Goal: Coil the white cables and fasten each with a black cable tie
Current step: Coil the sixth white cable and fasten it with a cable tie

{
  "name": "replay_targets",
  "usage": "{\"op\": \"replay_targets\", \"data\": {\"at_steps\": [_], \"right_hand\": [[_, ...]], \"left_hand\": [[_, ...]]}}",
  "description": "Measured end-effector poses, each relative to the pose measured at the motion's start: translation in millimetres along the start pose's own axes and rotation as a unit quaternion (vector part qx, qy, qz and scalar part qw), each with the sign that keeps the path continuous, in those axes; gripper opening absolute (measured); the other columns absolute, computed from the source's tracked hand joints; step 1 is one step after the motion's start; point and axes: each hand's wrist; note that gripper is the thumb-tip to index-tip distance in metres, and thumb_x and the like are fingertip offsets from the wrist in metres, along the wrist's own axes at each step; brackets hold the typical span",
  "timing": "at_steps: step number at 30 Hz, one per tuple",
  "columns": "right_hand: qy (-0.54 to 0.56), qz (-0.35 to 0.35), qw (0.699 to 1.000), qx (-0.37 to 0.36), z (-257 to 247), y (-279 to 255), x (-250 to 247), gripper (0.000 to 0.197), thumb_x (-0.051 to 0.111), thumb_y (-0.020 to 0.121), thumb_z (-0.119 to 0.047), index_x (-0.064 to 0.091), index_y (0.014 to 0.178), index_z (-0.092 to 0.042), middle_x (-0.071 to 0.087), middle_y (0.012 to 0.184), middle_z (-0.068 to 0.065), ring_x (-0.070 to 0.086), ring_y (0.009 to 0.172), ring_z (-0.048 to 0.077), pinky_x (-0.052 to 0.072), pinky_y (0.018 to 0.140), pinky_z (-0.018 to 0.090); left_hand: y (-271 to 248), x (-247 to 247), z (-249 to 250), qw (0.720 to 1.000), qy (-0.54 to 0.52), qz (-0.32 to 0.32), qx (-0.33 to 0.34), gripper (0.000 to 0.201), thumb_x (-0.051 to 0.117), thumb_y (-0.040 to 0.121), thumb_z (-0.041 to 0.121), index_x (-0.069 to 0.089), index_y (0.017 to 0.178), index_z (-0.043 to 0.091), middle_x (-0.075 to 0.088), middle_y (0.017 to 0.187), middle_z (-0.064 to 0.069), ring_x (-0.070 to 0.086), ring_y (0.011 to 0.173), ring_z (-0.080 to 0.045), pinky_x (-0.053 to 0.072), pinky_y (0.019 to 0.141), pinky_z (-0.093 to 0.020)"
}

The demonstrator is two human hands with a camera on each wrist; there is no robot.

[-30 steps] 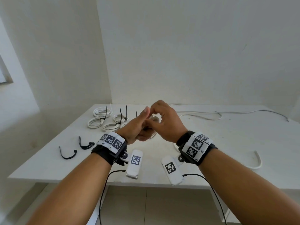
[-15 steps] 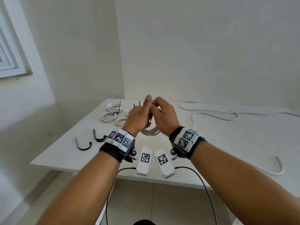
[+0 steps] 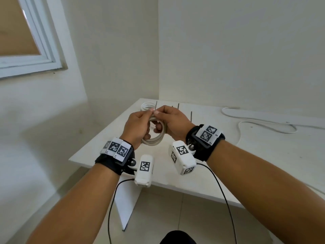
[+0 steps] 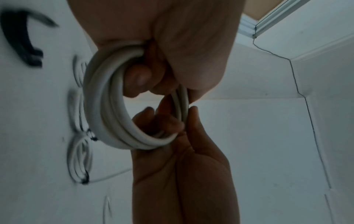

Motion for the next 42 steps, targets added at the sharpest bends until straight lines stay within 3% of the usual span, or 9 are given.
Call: {"op": "replay_targets", "data": {"at_steps": [3, 5, 9, 14, 21, 25, 30, 35, 42], "right_hand": [[-0.079, -0.029, 0.996, 0.042, 6, 13, 13, 0.01, 0.054, 0.1, -0.018, 0.057, 0.1, -0.009, 0.067, 0.086, 0.007, 0.066, 0.074, 0.02, 0.054, 0.073, 0.037], [-0.23, -0.033, 0.972, 0.027, 16, 23, 21, 0.014, 0.06, 0.096, -0.021, 0.062, 0.095, -0.007, 0.07, 0.091, 0.006, 0.068, 0.08, 0.018, 0.054, 0.075, 0.036], [-0.55, -0.121, 0.826, -0.037, 39, 36, 46, 0.015, 0.068, 0.088, -0.024, 0.074, 0.095, -0.012, 0.073, 0.098, 0.002, 0.067, 0.092, 0.018, 0.054, 0.085, 0.033], [-0.612, -0.221, 0.759, -0.029, 66, 51, 94, 0.028, 0.075, 0.084, -0.03, 0.07, 0.108, -0.016, 0.067, 0.108, 0.001, 0.06, 0.098, 0.018, 0.047, 0.084, 0.027], [-0.617, -0.221, 0.755, -0.01, 71, 67, 95, 0.013, 0.073, 0.085, -0.02, 0.077, 0.096, -0.015, 0.072, 0.097, -0.002, 0.063, 0.088, 0.017, 0.049, 0.076, 0.027], [-0.632, -0.21, 0.746, 0.005, 69, 63, 71, 0.015, 0.069, 0.085, -0.02, 0.077, 0.096, -0.013, 0.075, 0.097, 0.003, 0.068, 0.093, 0.022, 0.056, 0.086, 0.035], [-0.622, -0.187, 0.761, -0.008, 65, 52, 49, 0.017, 0.072, 0.085, -0.03, 0.063, 0.095, -0.02, 0.068, 0.1, 0.001, 0.063, 0.093, 0.021, 0.052, 0.081, 0.032], [-0.66, -0.199, 0.724, -0.025, 63, 55, 49, 0.016, 0.066, 0.089, -0.026, 0.07, 0.102, -0.017, 0.067, 0.097, -0.001, 0.063, 0.089, 0.021, 0.048, 0.074, 0.029], [-0.625, -0.152, 0.765, -0.029, 53, 44, 17, 0.02, 0.054, 0.097, -0.029, 0.056, 0.082, -0.017, 0.059, 0.092, 0.002, 0.058, 0.092, 0.026, 0.043, 0.075, 0.034]], "left_hand": [[7, -37, -9, 0.997, 0.049, 0.06, -0.003, 0.042, 0.057, 0.093, 0.033, 0.067, 0.054, 0.024, 0.039, 0.045, 0.002, 0.034, 0.041, -0.017, 0.032, 0.042, -0.023], [12, -69, -15, 0.991, 0.068, 0.115, -0.019, 0.038, 0.059, 0.091, 0.031, 0.066, 0.057, 0.016, 0.038, 0.045, 0.001, 0.034, 0.042, -0.018, 0.033, 0.041, -0.021], [16, -130, -28, 0.976, 0.048, 0.208, -0.041, 0.033, 0.059, 0.088, 0.025, 0.064, 0.061, 0.008, 0.036, 0.048, -0.003, 0.027, 0.045, -0.02, 0.027, 0.039, -0.02], [10, -167, -43, 0.97, 0.019, 0.233, -0.064, 0.032, 0.061, 0.087, 0.026, 0.064, 0.061, 0.008, 0.03, 0.047, -0.001, 0.023, 0.047, -0.019, 0.022, 0.043, -0.023], [8, -172, -54, 0.975, 0.012, 0.207, -0.075, 0.032, 0.059, 0.089, 0.028, 0.066, 0.067, 0.007, 0.032, 0.056, -0.004, 0.024, 0.046, -0.017, 0.023, 0.042, -0.023], [16, -158, -50, 0.98, 0.005, 0.186, -0.066, 0.033, 0.057, 0.091, 0.029, 0.065, 0.067, 0.008, 0.034, 0.06, -0.007, 0.025, 0.044, -0.016, 0.023, 0.042, -0.023], [24, -128, -41, 0.985, -0.014, 0.161, -0.055, 0.035, 0.056, 0.094, 0.028, 0.063, 0.067, 0.007, 0.029, 0.055, -0.003, 0.023, 0.041, -0.013, 0.022, 0.04, -0.021], [24, -107, -34, 0.986, -0.015, 0.155, -0.052, 0.036, 0.056, 0.095, 0.029, 0.061, 0.067, 0.007, 0.026, 0.052, -0.001, 0.023, 0.042, -0.013, 0.023, 0.041, -0.021], [18, -95, -25, 0.989, -0.007, 0.142, -0.048, 0.037, 0.056, 0.095, 0.029, 0.062, 0.066, 0.007, 0.026, 0.051, 0.001, 0.022, 0.04, -0.013, 0.022, 0.04, -0.02]]}}
Point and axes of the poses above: each hand's wrist, its own y-axis towards the middle knuckle, its own x-axis out of the palm, z = x × y
